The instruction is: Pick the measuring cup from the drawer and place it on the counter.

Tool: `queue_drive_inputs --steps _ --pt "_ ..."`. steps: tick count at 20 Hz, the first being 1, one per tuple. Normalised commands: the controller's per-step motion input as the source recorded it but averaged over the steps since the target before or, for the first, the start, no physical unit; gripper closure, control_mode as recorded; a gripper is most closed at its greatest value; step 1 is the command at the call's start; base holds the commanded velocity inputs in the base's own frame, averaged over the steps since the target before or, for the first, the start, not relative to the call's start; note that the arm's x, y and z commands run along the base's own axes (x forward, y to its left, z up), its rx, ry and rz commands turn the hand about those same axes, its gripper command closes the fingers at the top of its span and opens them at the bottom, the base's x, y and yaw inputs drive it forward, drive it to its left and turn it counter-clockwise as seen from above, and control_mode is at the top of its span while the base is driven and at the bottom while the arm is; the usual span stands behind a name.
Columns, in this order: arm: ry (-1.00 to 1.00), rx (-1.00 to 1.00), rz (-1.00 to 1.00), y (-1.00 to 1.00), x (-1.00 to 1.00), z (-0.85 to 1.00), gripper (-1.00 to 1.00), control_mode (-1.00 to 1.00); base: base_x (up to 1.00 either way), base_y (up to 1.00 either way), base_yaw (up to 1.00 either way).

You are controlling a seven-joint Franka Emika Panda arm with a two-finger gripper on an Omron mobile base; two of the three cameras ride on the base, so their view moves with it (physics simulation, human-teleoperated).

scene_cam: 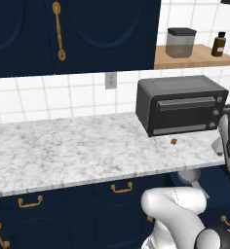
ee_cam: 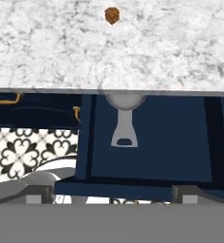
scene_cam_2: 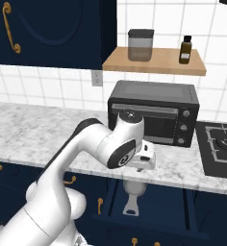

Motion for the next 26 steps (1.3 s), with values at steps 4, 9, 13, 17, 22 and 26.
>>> queue_drive_inputs --steps 4,9,13,17,22,26 --pt "0.0 0.0 0.0 -0.42 -0.34 -0.27 -1.0 -1.0 0.0 0.0 0.0" --pt "0.0 0.0 0.0 0.01 -0.13 -0.34 -1.0 -1.0 0.0 0.0 0.0" --pt "0.0 0.04 0.0 0.01 0.0 -0.33 -1.0 -1.0 0.0 0.0 0.0" --pt "0.0 0.04 0.0 0.0 0.02 -0.36 -1.0 -1.0 0.0 0.0 0.0" --pt "0.0 0.03 0.03 0.0 0.13 -0.4 -1.0 -1.0 0.0 0.0 0.0" --pt "0.0 0.06 0.07 0.0 0.24 -0.37 -1.0 -1.0 0.0 0.0 0.0"
